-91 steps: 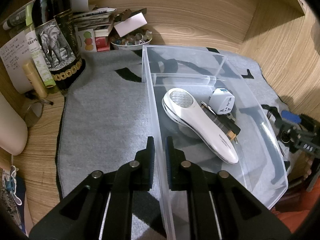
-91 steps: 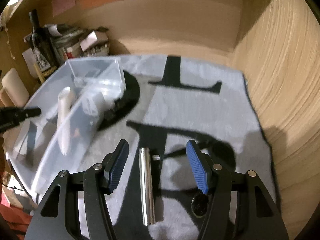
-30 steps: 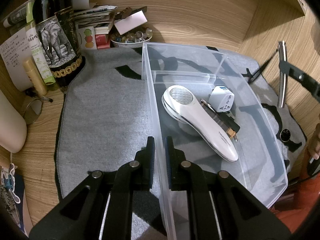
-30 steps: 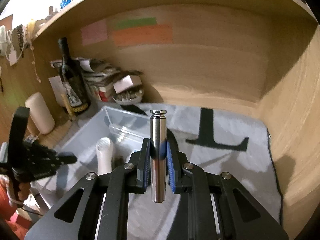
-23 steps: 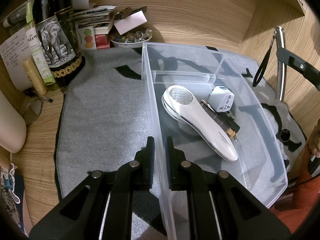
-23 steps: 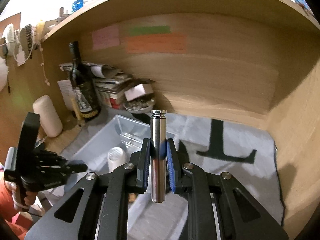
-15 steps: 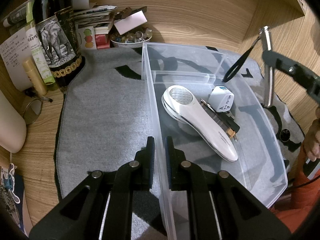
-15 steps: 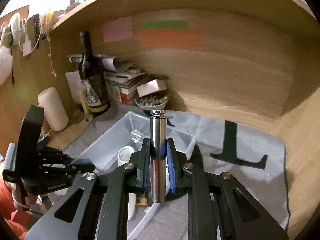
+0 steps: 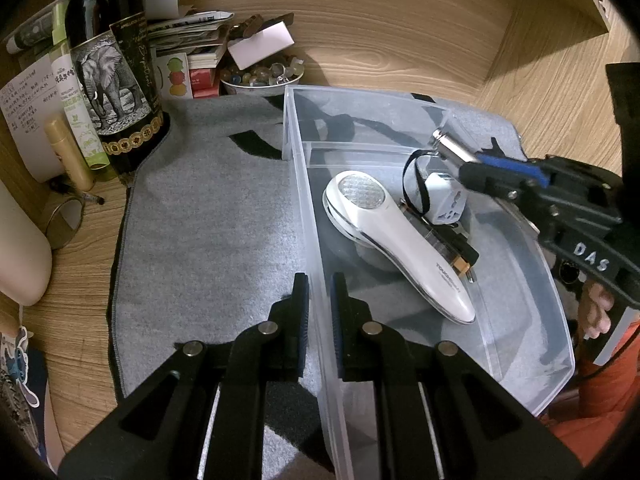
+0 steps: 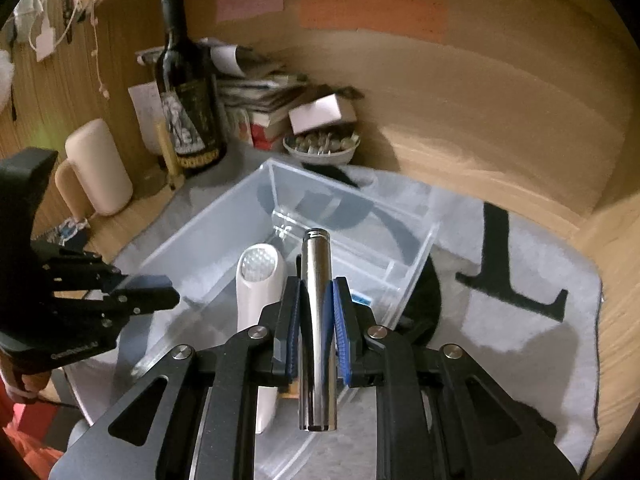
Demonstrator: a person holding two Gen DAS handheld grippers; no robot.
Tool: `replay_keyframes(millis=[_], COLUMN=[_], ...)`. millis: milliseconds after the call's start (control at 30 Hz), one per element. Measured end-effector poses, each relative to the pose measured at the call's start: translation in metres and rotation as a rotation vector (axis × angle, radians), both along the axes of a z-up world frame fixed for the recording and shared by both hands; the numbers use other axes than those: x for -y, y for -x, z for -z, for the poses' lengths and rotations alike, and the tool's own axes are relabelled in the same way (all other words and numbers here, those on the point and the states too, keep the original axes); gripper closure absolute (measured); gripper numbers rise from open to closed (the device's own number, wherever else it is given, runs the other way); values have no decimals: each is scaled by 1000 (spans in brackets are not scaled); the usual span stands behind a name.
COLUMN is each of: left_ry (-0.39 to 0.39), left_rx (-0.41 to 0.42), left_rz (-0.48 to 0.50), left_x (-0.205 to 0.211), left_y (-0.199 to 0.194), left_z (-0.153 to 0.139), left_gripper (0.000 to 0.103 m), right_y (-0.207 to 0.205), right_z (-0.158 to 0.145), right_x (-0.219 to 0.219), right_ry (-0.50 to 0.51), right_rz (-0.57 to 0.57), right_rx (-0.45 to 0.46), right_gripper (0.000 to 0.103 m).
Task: Organize rigid objects
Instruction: 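Carry the silver cylinder into the box and open the right gripper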
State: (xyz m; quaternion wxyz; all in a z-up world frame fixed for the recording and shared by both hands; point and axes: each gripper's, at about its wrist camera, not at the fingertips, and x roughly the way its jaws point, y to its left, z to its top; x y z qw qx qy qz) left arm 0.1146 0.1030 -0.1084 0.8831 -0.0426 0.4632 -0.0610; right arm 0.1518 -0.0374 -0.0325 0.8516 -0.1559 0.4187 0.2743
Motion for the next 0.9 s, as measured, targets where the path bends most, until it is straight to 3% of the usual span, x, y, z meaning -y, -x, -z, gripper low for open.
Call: replay_keyframes(millis=[567, 833, 900], left_ry=[-3, -2, -1], left_rx=[-2, -3, -2], left_rz=[-1, 0, 0], left_x=[0, 0, 0], left_y=[-1, -2, -1], left_z=[0, 0, 0], left_gripper=[92, 92, 92], right_y=[-2, -1, 0], right_z=[17, 4, -1], right_x=[-6, 2, 5], right_ry=[33, 3, -5], right_rz=[-14, 2, 14], right_rx=[-54, -10, 14], right_gripper=[87, 59, 47])
